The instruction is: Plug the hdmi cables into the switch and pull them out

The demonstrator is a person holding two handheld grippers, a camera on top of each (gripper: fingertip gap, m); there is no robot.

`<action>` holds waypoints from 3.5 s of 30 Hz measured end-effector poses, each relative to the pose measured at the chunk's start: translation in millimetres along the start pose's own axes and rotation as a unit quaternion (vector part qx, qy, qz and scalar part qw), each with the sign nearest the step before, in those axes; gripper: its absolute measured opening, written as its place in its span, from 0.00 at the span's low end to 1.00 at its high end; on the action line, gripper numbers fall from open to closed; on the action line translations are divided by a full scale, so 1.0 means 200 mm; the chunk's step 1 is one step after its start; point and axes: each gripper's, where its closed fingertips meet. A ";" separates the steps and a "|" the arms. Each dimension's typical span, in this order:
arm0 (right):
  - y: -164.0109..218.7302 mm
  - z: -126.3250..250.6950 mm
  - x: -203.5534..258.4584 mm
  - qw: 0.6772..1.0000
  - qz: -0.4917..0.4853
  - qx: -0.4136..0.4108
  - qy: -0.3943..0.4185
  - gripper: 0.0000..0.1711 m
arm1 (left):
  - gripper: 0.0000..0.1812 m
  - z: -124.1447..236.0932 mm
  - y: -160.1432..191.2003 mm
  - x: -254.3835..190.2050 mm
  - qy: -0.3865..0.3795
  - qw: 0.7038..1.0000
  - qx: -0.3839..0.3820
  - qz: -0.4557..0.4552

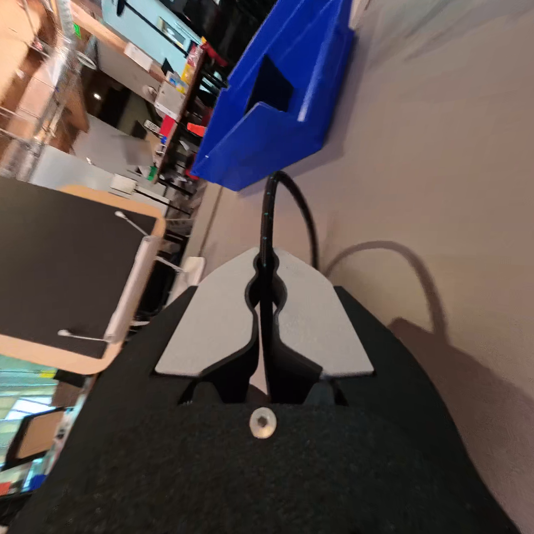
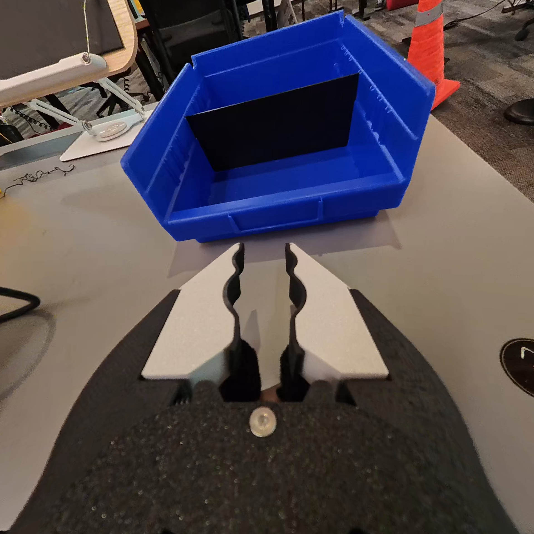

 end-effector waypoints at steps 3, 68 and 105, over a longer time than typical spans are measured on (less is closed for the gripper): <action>0.00 -0.01 0.01 1.000 0.003 0.001 -0.002 0.16 | 0.00 -0.01 0.03 -0.15 0.036 0.998 0.045 0.024; 0.08 -0.02 0.37 0.995 0.009 0.027 -0.096 0.16 | 0.12 1.06 1.28 2.16 -0.191 0.909 0.357 -0.099; -0.41 -0.05 1.61 0.848 0.191 -0.179 -0.461 0.09 | 0.24 0.18 -0.12 0.82 0.186 0.981 -0.002 0.054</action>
Point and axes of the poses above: each gripper's, where its closed fingertips meet, z back along the fingers, y out of its underside, x = y × z across the jaws, and after that the axes turned 14 degrees about -x, right-handed
